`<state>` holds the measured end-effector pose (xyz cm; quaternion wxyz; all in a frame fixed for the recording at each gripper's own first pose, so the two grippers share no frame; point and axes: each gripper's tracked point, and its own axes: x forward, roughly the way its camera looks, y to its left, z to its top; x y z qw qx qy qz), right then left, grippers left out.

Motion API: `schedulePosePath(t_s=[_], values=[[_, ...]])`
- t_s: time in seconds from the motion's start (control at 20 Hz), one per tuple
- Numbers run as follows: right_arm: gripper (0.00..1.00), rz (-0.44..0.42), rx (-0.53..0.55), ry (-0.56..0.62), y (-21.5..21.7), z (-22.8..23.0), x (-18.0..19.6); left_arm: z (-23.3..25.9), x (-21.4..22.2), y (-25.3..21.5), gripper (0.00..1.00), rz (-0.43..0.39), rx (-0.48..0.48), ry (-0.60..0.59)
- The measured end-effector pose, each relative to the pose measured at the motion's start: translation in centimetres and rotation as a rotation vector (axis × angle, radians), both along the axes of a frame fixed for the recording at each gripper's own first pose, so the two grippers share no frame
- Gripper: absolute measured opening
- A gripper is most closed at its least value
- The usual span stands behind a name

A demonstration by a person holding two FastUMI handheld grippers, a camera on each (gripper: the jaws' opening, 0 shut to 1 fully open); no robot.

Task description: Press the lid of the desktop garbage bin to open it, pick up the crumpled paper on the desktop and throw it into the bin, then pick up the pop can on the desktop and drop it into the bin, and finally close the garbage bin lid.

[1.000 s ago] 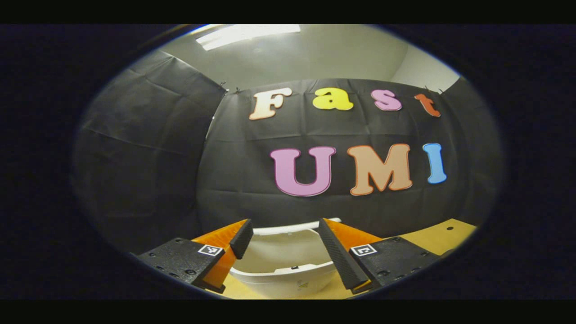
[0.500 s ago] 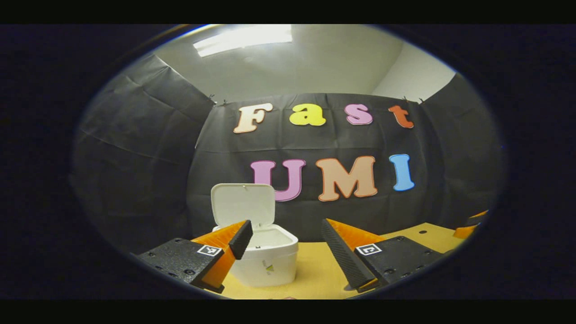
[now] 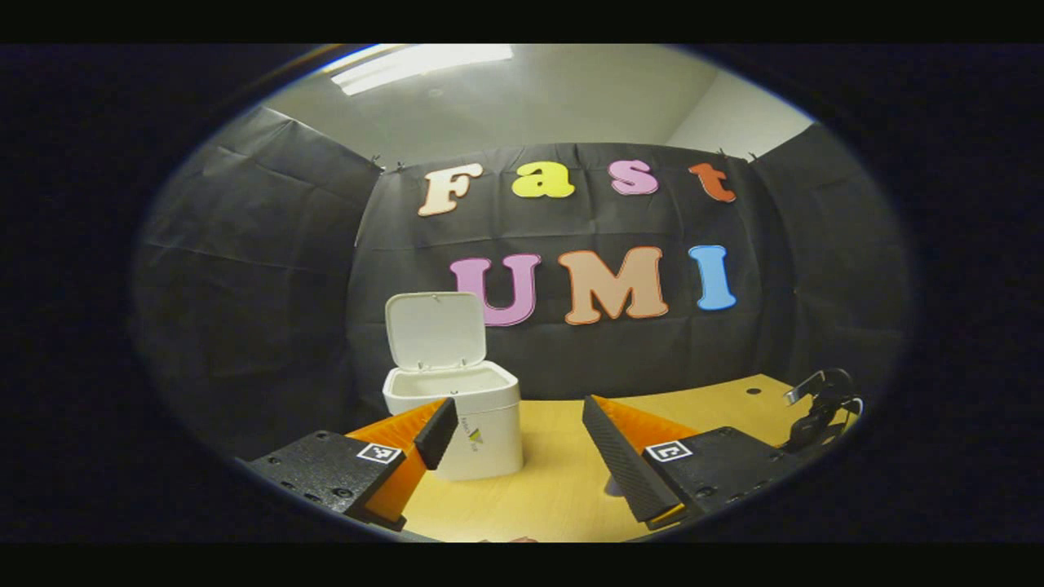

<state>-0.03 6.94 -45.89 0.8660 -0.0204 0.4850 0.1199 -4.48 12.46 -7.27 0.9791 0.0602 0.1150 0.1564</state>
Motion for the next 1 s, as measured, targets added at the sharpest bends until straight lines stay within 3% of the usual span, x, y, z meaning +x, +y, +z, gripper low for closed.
schedulePosePath(t_s=[0.1,0.3,0.35,0.6,0.65,0.85,1.0], values=[[0.94,0.018,0.004,0.05,0.6,-1.8,-0.1,0.3,-0.6,0.6,0.93,0.023,0.021,0.007],[0.75,0.024,0.016,0.082,0.9,-3.1,-0.1,0.1,-1.6,1.7,0.92,0.061,0.035,0.027],[0.64,0.023,0.019,0.082,1.0,-3.2,-0.1,-0.1,-1.8,2.0,0.94,0.067,0.034,0.034],[0.42,0.04,0.081,0.062,2.4,-2.3,0.5,-0.7,-1.8,2.7,0.93,0.068,0.024,0.048],[0.35,0.04,0.108,0.03,2.9,-0.5,1.5,-0.9,-1.7,3.0,0.92,0.065,0.019,0.048],[0.34,0.069,0.233,-0.2,6.6,11.9,7.2,-1.4,-1.1,4.3,0.93,0.051,-0.013,0.032],[0.34,0.144,0.282,-0.397,11.3,22.4,11.5,-2.0,-0.5,5.5,0.93,0.039,-0.056,0.018]])
